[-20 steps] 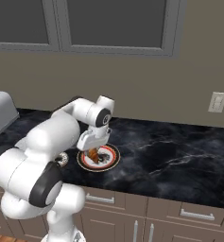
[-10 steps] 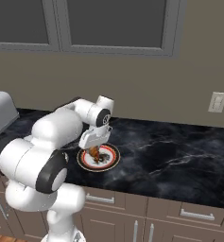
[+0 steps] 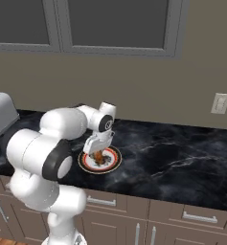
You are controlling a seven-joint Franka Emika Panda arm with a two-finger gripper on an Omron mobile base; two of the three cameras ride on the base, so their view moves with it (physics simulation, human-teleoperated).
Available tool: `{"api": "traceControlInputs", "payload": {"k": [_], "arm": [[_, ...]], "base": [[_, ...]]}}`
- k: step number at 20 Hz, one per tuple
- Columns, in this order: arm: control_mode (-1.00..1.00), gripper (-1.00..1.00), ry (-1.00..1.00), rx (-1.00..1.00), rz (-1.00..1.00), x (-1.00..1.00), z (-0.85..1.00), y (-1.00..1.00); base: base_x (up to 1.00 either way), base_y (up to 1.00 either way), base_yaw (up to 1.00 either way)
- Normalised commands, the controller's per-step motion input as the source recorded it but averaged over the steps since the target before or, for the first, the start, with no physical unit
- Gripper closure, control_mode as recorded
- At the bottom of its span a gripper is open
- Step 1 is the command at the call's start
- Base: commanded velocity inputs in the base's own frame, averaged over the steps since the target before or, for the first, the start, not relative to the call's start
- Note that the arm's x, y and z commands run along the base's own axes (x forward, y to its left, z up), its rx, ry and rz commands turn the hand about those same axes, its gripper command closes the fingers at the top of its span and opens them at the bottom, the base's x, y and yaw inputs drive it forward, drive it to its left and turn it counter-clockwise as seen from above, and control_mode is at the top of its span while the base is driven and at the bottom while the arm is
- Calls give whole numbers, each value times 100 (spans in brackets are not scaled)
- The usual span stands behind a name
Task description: Place the pastries on the plates.
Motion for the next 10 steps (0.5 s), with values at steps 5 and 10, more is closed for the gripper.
{"api": "traceControlInputs", "payload": {"k": [5, 10], "arm": [[-100, 100, -4, 0, 6, 38, -32, 0], [-100, 100, -2, 0, 6, 31, -31, 0]], "base": [[0, 0, 0], [0, 0, 0]]}}
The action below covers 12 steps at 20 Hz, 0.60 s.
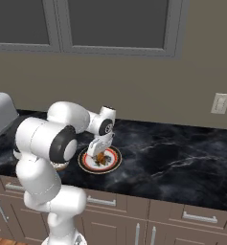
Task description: Place the pastries on the plates.
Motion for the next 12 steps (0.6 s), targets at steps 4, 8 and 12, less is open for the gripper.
{"api": "traceControlInputs", "payload": {"k": [4, 8, 12], "arm": [[-100, 100, -2, 0, 6, 39, -30, -5], [-100, 100, -2, 0, 8, 36, -23, -25], [-100, -100, -2, 0, 9, 9, -29, -11]], "base": [[0, 0, 0], [0, 0, 0], [0, 0, 0]]}}
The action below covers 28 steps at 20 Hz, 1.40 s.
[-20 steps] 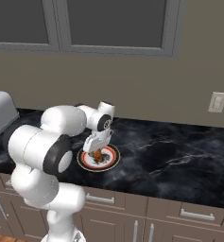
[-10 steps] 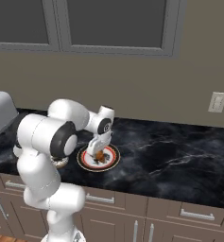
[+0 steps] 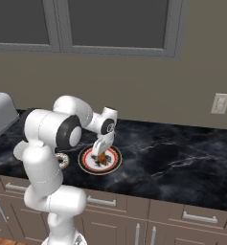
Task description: Place the pastries on the plates.
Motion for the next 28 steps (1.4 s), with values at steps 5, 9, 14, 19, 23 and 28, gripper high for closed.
{"api": "traceControlInputs", "payload": {"k": [5, 9, 14, 19, 23, 28], "arm": [[-100, -100, -13, 0, 7, -11, -3, -4], [-100, -100, -21, 0, 9, -15, 0, -2], [-100, -100, -7, 0, 8, -9, -8, 0], [-100, -100, -1, 2, 5, 0, 78, -7], [-100, -100, -2, 0, 0, 3, 100, 0], [-100, -100, 4, 10, 5, -15, 60, 14]], "base": [[0, 0, 0], [0, 0, 0], [0, 0, 0], [0, 0, 0], [0, 0, 0], [0, 0, 0]]}}
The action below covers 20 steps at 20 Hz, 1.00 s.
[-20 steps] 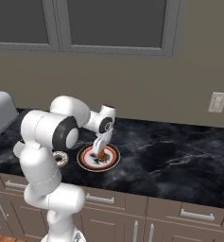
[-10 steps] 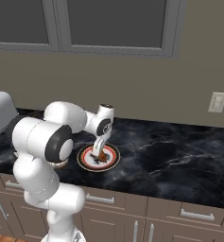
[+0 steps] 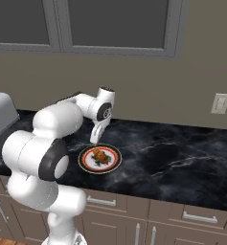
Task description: Place the pastries on the plates.
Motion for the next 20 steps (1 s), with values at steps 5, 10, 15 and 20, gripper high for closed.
{"api": "traceControlInputs", "payload": {"k": [5, 10, 15, 20], "arm": [[-100, -100, 4, 16, 14, -56, 3, 54], [-100, -100, 0, -4, 12, -45, 10, 72], [-100, -100, -1, -11, -1, -28, 14, 85], [-100, -100, -1, -5, -1, -15, 0, 48]], "base": [[0, 0, 0], [0, 0, 0], [0, 0, 0], [0, 0, 0]]}}
